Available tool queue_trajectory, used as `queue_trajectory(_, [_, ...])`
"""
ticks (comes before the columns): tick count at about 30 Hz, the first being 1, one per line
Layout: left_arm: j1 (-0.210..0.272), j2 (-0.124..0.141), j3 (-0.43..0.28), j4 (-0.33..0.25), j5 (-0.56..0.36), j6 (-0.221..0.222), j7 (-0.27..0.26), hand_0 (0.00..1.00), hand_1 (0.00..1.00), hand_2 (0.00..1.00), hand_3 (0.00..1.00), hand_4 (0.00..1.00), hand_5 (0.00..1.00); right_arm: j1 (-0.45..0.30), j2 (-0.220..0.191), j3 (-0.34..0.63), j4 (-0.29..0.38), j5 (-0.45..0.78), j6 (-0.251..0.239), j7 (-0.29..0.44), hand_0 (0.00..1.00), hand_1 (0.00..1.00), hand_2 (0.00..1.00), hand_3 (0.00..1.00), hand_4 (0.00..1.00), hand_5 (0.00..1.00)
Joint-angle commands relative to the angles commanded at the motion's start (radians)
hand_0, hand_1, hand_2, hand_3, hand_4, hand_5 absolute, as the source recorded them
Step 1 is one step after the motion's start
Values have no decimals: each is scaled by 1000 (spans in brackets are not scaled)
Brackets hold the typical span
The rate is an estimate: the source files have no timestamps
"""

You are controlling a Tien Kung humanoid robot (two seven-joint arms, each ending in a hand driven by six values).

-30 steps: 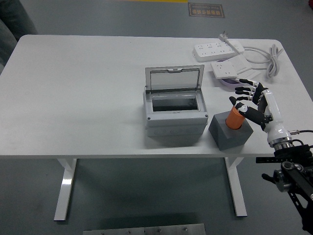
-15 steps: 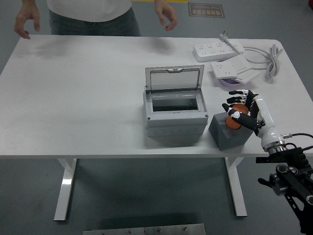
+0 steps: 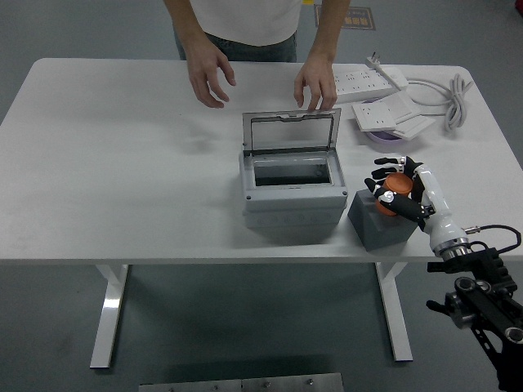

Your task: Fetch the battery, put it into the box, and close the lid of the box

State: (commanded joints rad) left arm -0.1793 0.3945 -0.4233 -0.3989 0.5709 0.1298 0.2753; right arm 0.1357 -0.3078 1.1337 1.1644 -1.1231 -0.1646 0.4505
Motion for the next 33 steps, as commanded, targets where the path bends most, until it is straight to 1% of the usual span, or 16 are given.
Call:
queue_trajectory(5, [-1, 2, 9, 0, -6, 3, -9, 632, 698, 573, 541, 500, 2, 2, 1, -3, -3, -1, -3, -1, 557, 602, 538, 640, 804, 150])
queue_trajectory(6, [-2, 2, 12, 0, -8, 4, -11, 632, 698, 573, 541, 500, 2, 3, 1, -3, -3, -1, -4, -1, 564, 605, 558, 671, 795, 127])
queue_trajectory(17, [-3, 4, 20, 1, -12, 13, -24, 632, 698, 573, 541, 500, 2, 5, 1, -14, -6, 2, -15, -3, 559, 612, 560, 680, 773, 123])
queue_trajectory(18, [-3, 4, 20, 1, -12, 13, -25, 632, 698, 573, 541, 500, 2, 5, 1, -15, -6, 2, -16, -4, 576, 596, 553, 655, 610, 78])
queue_trajectory(23, [-4, 4, 21, 1, -12, 16, -27, 632, 698, 573, 541, 500, 2, 6, 1, -19, -5, 1, -26, -5, 576, 596, 553, 655, 610, 78])
queue_trajectory(24, [-4, 4, 21, 1, -12, 16, -28, 632, 698, 573, 541, 500, 2, 5, 1, -20, -5, 1, -28, -6, 512, 536, 549, 641, 544, 44])
queue_trajectory(29, [-5, 4, 19, 0, -7, 19, -29, 632, 698, 573, 541, 500, 2, 5, 2, -21, -4, 3, -31, -8, 512, 536, 549, 641, 544, 44])
queue_trajectory(30, [-5, 5, 19, 0, -7, 20, -29, 632, 698, 573, 541, 500, 2, 5, 2, -21, -4, 3, -31, -8, 435, 463, 529, 628, 491, 50])
queue_trajectory(33, [-5, 5, 18, 0, -5, 22, -30, 632, 698, 573, 541, 500, 2, 5, 2, -22, -3, 4, -32, -9, 435, 463, 529, 628, 491, 50])
